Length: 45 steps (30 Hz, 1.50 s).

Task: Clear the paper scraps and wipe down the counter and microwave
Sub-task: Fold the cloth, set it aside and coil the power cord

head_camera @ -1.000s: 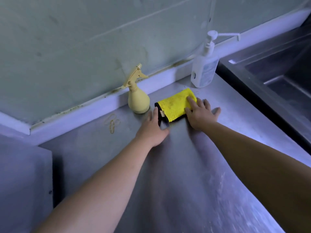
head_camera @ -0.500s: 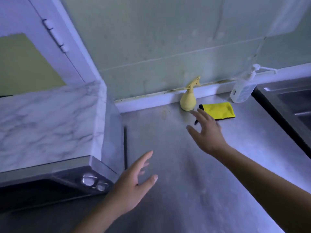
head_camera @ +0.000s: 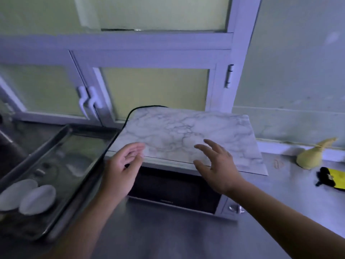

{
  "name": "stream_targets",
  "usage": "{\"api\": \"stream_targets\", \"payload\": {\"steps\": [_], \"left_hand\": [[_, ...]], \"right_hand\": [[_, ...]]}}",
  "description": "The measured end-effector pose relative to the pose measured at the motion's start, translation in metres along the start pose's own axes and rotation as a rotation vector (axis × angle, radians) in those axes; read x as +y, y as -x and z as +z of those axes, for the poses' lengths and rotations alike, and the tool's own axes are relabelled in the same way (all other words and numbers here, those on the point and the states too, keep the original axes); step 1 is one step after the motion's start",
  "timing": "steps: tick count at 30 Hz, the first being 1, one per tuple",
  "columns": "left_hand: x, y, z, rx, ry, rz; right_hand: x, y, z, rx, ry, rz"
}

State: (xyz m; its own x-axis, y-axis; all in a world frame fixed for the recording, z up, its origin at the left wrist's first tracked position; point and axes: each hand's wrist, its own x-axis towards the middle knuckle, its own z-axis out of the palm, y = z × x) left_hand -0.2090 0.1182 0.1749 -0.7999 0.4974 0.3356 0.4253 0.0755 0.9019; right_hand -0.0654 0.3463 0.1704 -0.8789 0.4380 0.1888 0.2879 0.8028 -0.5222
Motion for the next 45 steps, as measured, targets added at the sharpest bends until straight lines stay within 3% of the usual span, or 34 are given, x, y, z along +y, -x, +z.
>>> {"api": "stream_targets", "payload": {"steps": [4, 9, 20, 26, 31, 34, 40, 45], "left_hand": [[-0.055, -0.039, -0.075, 0.122, -0.073, -0.118], [-0.108, -0.096, -0.117, 0.114, -0.137, -0.206], [-0.223, -0.225, -0.078, -0.076, -0.234, -0.533], [-0.251, -0.250, -0.062, -0.115, -0.292, -0.450], [-0.212, -0.262, -0.065, -0.034, -0.256, -0.315], [-0.164, -0.267, -0.073, -0.005, -0.116, -0.221], [-0.041, -0.230, -0.091, -0.139, -0.036, -0.050], [0.040, -0.154, -0.078, -0.197, 0.063, -0.027]], "right_hand": [[-0.037, -0.049, 0.054, -0.073, 0.176, 0.144], [-0.052, -0.082, 0.074, -0.077, 0.320, 0.285], [-0.047, -0.084, 0.081, -0.043, 0.432, 0.284], [-0.047, -0.083, 0.079, -0.010, 0.415, 0.265], [-0.047, -0.082, 0.080, -0.002, 0.394, 0.268], [-0.047, -0.082, 0.080, 0.003, 0.365, 0.274], [-0.045, -0.082, 0.079, -0.012, 0.283, 0.259], [-0.049, -0.077, 0.071, 0.037, 0.120, 0.203]]}}
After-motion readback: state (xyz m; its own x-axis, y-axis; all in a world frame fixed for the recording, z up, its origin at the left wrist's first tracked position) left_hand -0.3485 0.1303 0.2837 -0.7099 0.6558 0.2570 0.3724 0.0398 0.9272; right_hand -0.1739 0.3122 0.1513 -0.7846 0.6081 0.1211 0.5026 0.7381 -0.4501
